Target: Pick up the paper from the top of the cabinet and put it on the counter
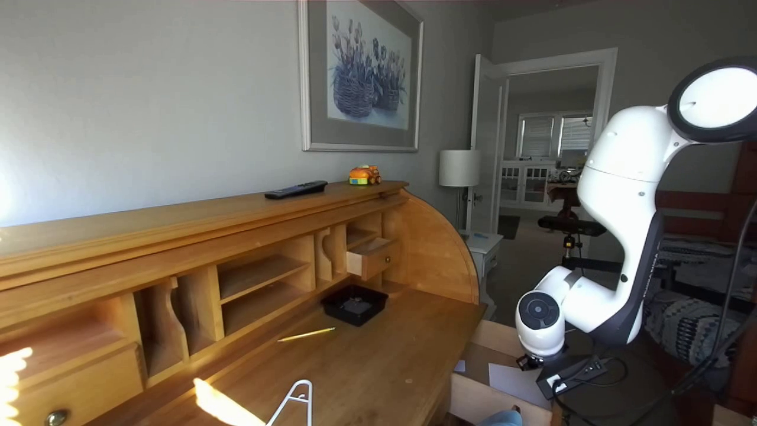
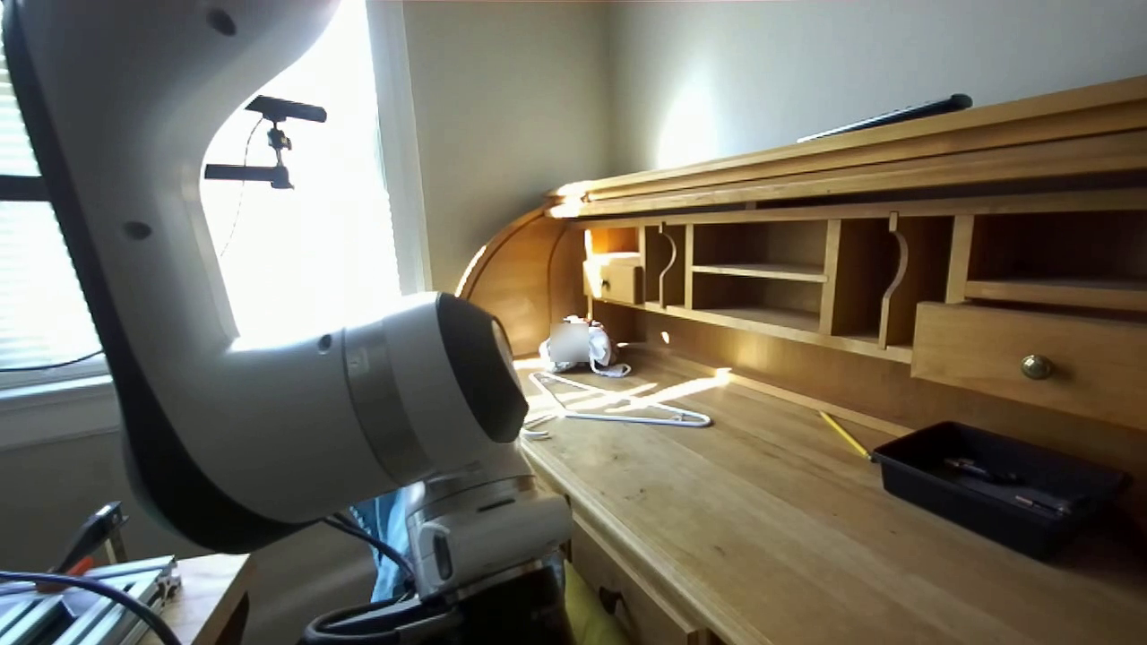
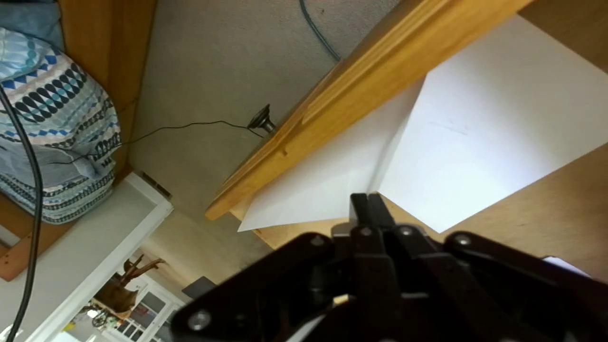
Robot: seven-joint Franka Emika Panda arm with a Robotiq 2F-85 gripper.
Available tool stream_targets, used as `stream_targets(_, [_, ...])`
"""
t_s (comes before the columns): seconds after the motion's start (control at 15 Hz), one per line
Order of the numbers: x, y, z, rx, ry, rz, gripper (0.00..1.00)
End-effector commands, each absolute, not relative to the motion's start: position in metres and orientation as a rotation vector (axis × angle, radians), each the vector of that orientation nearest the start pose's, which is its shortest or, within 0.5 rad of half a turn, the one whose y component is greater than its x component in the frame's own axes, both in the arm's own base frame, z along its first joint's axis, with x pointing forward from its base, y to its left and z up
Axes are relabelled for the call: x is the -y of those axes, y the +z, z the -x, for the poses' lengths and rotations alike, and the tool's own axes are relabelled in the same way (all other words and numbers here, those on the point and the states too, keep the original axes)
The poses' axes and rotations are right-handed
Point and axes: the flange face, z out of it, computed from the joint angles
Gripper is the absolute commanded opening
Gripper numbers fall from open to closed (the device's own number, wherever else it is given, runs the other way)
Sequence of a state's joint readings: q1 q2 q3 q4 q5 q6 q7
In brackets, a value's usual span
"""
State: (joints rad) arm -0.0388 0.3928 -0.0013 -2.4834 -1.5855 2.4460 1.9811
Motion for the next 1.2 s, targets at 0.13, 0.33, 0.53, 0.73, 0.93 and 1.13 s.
stream_targets(0.13, [0.021, 0.089, -0.412, 0.630, 0.464, -2.394, 0.00])
stream_targets(0.33, [0.022, 0.081, -0.409, 0.617, 0.438, -2.406, 0.00])
stream_targets(0.53, [0.025, 0.074, -0.407, 0.608, 0.419, -2.411, 0.00])
stream_targets(0.73, [0.027, 0.069, -0.408, 0.590, 0.401, -2.419, 0.00])
stream_targets(0.93, [0.025, 0.068, -0.414, 0.565, 0.391, -2.432, 0.00])
stream_targets(1.13, [0.022, 0.069, -0.419, 0.525, 0.379, -2.455, 0.26])
